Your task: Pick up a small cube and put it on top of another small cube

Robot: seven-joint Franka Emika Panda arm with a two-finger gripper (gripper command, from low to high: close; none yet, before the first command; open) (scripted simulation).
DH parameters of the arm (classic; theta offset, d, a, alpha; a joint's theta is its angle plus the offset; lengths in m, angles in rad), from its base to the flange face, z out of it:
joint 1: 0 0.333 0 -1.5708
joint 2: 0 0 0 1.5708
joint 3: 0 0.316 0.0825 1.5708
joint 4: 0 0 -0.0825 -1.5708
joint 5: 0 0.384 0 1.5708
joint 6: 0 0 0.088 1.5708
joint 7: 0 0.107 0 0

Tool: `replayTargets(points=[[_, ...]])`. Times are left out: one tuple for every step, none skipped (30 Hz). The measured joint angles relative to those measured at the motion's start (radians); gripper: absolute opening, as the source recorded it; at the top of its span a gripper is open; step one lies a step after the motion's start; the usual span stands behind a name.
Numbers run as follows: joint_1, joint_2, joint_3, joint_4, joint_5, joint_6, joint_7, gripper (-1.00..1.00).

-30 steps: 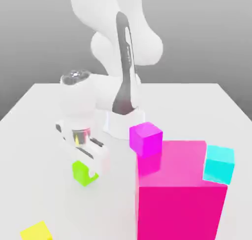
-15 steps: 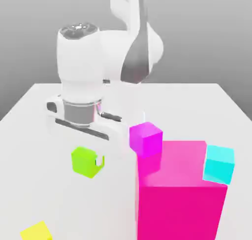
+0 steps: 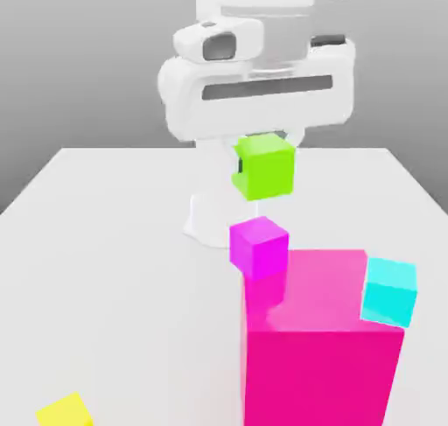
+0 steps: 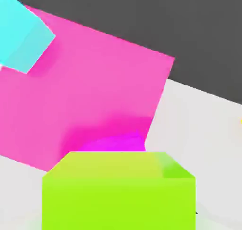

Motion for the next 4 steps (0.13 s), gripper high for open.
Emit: replayTargets(points=[[0.000, 0.011, 0.002, -0.019, 0.001, 0.030, -0.002, 1.00], [0.000, 0.011, 0.002, -0.019, 0.001, 0.030, -0.002, 1.00], [0.000, 0.011, 0.002, -0.019, 0.001, 0.030, -0.002, 1.00], [0.000, 0.011, 0.002, -0.019, 0.001, 0.030, -0.002, 1.00]])
